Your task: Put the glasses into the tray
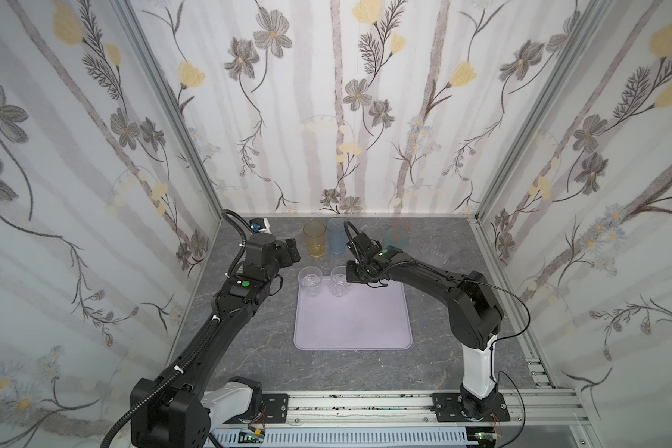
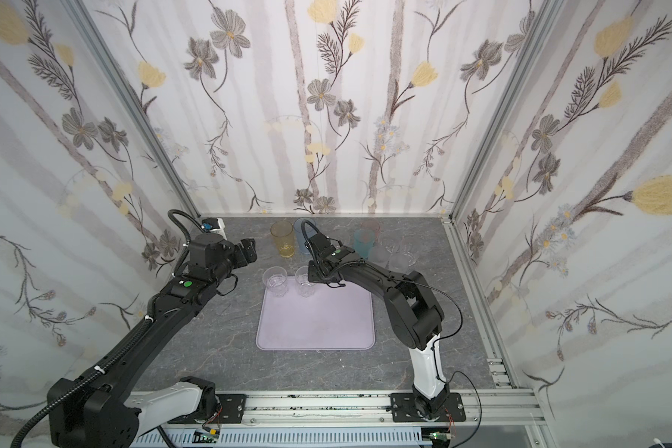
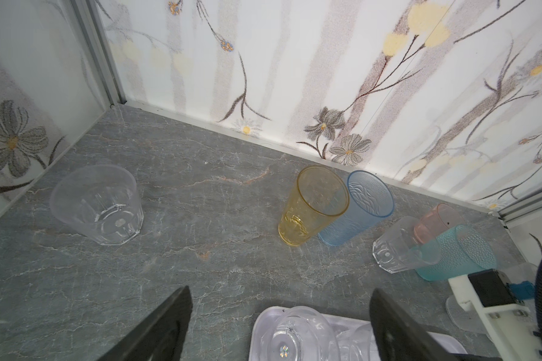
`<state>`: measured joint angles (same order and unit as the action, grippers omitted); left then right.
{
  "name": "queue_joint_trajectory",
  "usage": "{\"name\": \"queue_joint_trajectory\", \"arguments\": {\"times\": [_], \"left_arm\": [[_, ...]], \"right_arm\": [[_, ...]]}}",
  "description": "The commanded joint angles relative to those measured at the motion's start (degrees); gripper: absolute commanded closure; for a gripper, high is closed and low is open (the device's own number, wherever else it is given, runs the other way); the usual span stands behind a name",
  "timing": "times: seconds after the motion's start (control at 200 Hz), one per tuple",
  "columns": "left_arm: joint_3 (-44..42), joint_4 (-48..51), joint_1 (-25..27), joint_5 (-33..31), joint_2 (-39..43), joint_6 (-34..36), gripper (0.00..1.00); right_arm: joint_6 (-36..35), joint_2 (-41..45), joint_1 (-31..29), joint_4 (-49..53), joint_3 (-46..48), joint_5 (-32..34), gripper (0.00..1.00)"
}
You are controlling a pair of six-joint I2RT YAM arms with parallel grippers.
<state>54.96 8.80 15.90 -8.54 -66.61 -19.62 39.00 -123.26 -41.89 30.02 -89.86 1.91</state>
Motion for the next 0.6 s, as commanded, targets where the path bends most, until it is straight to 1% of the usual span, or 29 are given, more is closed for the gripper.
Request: {"name": "queue_joint_trajectory", "arguments": {"times": [0.0,0.24,0.37,0.43,0.595], "left_arm": [[0.7,-1.1,-0.6,-1.4,0.3,0.7,0.06],[0.4,-0.9,-1.2,-1.9,0.0,1.2,0.04],[1.0,0.3,-1.8,-1.8,-1.5,1.2,0.05],[1.7,1.1,-2.1,-1.8,-2.4,1.5,0.07],[2.3,1.7,-2.7,-2.7,-3.6,2.9,0.07]], "right_arm": [[1.0,-0.8,0.0,-1.7,-0.9,0.6,0.87],[1.7,-1.1,-0.1,-2.2,-1.5,-1.2,0.80],[3.7,-1.0,-0.1,-4.9,-0.7,-3.3,0.79],[4.4,-1.4,-0.1,-5.7,-0.8,-3.3,0.80],[4.9,-1.6,-0.1,-6.9,-0.9,-3.3,0.79]]}}
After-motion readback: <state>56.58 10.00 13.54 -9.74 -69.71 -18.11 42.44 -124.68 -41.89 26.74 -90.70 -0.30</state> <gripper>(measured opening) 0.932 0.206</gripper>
